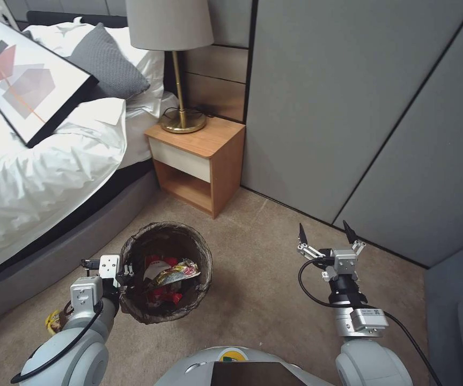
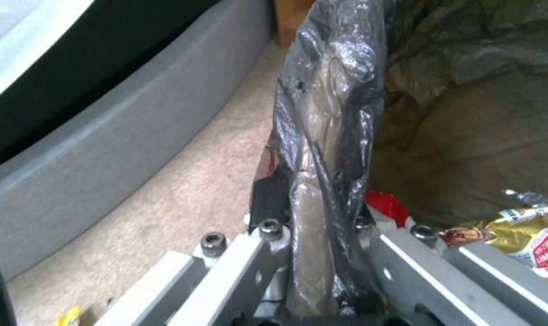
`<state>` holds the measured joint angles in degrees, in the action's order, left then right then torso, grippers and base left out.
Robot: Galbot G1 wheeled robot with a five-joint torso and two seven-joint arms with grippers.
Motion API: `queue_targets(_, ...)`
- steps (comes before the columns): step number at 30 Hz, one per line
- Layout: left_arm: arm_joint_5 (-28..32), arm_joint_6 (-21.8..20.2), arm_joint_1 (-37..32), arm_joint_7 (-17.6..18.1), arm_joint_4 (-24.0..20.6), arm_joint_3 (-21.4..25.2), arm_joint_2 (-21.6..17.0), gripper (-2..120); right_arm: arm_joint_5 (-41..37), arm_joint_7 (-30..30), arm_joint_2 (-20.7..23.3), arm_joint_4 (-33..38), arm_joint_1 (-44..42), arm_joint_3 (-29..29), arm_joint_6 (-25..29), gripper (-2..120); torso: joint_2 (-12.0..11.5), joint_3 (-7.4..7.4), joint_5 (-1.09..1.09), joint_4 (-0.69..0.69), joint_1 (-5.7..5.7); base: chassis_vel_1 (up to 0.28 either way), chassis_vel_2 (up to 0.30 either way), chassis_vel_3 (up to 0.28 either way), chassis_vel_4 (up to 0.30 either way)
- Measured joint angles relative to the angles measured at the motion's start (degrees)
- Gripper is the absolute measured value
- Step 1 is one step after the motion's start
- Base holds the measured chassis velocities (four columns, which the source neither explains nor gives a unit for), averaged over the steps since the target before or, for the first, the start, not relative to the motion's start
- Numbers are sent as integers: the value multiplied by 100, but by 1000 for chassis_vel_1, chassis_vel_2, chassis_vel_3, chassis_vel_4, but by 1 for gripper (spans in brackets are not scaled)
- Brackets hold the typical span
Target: Pick up the trash bin, then pick up the garbage from the floor and place it into the trash bin.
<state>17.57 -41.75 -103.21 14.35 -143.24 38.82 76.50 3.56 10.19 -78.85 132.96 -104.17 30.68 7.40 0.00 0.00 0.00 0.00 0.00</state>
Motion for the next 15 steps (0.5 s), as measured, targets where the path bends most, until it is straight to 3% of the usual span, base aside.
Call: queue_targets(15,-4,1,-39,-2,0,10,0,3,-11,27,12,-3,23,-36,-1,100,0,0,0,0,0,60,63,58,59)
